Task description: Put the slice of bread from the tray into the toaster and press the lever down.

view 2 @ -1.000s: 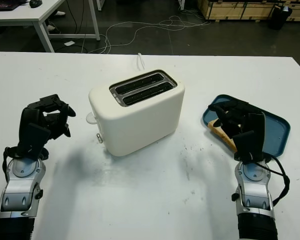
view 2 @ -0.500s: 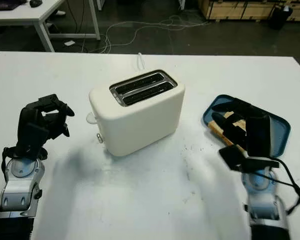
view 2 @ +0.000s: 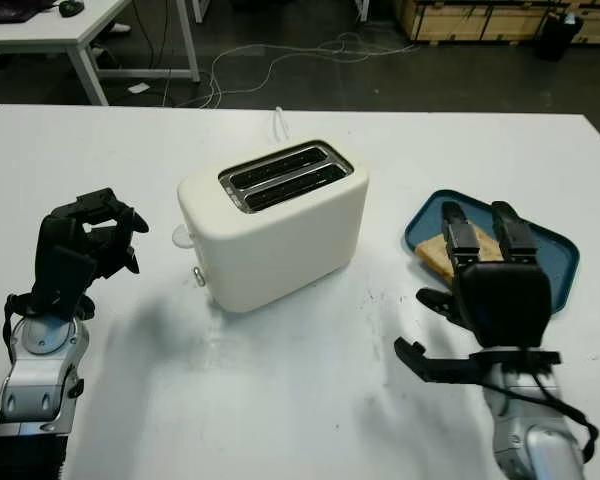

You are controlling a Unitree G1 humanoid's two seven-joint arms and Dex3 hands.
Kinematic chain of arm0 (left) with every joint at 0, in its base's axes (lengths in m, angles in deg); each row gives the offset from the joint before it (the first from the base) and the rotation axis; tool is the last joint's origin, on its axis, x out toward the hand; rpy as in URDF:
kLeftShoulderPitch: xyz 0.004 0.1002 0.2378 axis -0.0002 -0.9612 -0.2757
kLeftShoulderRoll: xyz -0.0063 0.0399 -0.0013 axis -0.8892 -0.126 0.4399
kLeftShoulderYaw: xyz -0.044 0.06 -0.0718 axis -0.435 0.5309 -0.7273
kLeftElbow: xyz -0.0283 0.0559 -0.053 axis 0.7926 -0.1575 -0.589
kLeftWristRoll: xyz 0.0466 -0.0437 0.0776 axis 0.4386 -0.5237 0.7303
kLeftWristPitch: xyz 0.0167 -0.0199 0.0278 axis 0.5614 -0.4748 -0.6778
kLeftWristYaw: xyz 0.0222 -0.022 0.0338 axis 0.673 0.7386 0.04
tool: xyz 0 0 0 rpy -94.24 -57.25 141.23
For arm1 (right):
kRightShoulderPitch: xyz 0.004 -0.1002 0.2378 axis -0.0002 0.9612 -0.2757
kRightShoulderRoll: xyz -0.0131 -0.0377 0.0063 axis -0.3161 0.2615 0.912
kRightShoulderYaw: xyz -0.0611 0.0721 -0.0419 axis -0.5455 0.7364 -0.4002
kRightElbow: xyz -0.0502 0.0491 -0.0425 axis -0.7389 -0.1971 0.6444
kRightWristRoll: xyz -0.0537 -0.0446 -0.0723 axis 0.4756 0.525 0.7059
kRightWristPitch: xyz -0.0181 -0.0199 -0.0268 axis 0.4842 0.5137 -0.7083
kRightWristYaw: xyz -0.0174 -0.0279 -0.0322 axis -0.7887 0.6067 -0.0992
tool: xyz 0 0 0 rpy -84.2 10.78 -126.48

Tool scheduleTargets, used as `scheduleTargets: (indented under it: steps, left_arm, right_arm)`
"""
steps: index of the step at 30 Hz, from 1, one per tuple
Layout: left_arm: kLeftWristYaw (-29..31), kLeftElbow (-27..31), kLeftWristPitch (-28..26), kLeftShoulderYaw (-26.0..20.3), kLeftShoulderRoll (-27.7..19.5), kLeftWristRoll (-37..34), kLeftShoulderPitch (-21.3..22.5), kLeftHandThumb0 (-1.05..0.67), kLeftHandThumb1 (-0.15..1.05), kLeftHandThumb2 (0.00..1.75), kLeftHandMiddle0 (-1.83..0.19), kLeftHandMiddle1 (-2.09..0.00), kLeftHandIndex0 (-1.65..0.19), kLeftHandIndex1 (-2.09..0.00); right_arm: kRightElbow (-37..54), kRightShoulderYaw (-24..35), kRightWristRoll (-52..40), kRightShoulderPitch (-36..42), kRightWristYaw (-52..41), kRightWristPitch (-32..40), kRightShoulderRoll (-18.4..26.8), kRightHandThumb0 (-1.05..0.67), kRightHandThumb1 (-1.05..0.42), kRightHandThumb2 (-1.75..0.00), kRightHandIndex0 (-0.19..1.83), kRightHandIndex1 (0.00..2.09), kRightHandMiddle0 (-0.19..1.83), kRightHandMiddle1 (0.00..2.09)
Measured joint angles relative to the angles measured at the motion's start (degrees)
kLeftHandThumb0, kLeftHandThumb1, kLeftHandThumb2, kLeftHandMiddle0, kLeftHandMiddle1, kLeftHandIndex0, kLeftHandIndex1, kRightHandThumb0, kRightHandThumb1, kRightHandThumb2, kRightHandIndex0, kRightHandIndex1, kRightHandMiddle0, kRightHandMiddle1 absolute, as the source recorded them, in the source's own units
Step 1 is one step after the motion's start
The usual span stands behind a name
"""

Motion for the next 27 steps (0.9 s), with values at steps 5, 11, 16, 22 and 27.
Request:
scheduleTargets:
  steps: [5,11,16,22,27]
  left_arm:
    - [0.01,0.03,-0.01,0.04,0.01,0.01,-0.01,-0.84,0.79,0.65,-1.38,-1.39,-1.16,-1.44]
    - [0.12,0.06,-0.04,0.04,0.02,0.00,-0.02,-0.83,0.78,0.65,-1.38,-1.39,-1.16,-1.43]
    - [0.12,0.07,-0.04,0.11,0.03,0.01,-0.02,-0.83,0.77,0.67,-1.38,-1.39,-1.17,-1.43]
    - [0.00,0.07,-0.05,0.19,0.12,0.13,-0.02,-0.84,0.77,0.68,-1.39,-1.40,-1.17,-1.43]
    - [-0.03,0.47,-0.35,0.24,0.12,0.17,-0.02,-0.84,0.76,0.69,-1.38,-1.42,-1.17,-1.44]
  right_arm:
    - [-7.63,-2.74,0.01,-4.04,0.59,1.64,0.22,-0.99,-0.92,-0.29,0.00,0.00,0.00,0.00]
    - [-13.33,-4.71,-0.26,-7.42,1.70,2.75,1.43,-0.98,-0.92,-0.31,0.00,0.00,0.00,0.00]
    - [-16.01,-5.74,-1.21,-9.19,3.55,3.56,2.35,-0.94,-0.92,-0.31,0.00,0.00,0.00,0.00]
    - [-16.43,-6.18,-2.85,-9.51,5.59,3.59,3.77,-0.86,-0.92,-0.35,0.00,0.00,0.00,0.00]
    - [-15.99,-6.07,-2.56,-9.74,5.34,6.37,6.40,-0.81,-0.92,-0.37,0.00,0.00,0.00,0.00]
